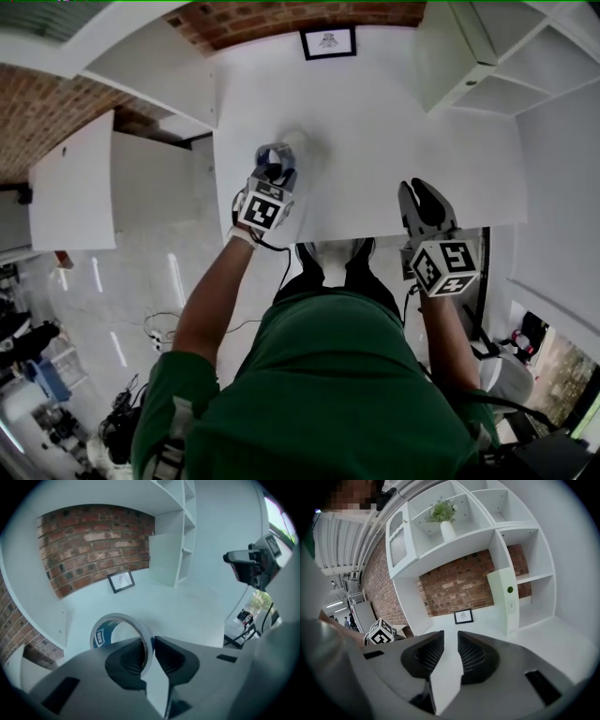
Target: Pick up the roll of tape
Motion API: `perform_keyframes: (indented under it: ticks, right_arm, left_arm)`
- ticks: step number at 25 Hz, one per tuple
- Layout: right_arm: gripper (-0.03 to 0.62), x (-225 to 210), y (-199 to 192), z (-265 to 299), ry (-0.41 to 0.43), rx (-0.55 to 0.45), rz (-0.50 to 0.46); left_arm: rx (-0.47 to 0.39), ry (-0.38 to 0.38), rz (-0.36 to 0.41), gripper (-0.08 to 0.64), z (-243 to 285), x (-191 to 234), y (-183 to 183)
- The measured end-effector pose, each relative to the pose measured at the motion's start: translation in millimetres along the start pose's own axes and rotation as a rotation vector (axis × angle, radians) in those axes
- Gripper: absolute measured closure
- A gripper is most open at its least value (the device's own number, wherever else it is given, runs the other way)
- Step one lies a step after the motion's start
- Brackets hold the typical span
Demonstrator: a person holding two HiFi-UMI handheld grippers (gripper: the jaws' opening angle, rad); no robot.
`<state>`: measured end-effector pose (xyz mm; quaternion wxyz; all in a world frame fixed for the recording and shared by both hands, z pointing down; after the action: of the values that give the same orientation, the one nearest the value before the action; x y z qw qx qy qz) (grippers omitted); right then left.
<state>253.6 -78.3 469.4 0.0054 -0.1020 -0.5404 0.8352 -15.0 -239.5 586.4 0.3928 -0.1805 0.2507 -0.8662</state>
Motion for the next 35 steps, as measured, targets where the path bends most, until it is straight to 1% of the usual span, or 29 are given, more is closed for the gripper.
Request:
perform_keyframes:
  ticks: [6,11,18,24,35]
  right_arm:
    - [0.488,13,7,5,0.034,-0.013,-0.025]
    - [0.491,24,14,9,0.060,-0.024,-0.043]
    - [0.495,39,31,13,0.083,-0.053,-0.076]
    - [0.503,49,51,14,0.085,-0.100,-0.113]
    - [0.512,60,96,4,0.070,-0.204,-0.187]
  left_arm:
    - [-0.146,-0.025,-0.107,0.488,-40,-1,4]
    - [-0.270,-0.049,-0.165,0.488,-78,-4,14]
    - [-0.410,-0.053,-0.196,0.489,-125,-6,27]
    - [-0.524,-0.031,-0.217,0.489,-160,-4,35]
    - [-0.711,-0.064,-0.270,0.489,-215,-2,46]
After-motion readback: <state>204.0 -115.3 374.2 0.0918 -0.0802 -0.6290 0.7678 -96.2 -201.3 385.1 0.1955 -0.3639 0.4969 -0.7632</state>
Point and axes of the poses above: the fingertips, and each gripper's own axes: z forward along the fingers, x to its left, y out of its top, the point moved 9 cm from there along -z, backward along the fingers, and after that the axes turned 8 degrees about -z, right-handed, at the moved point
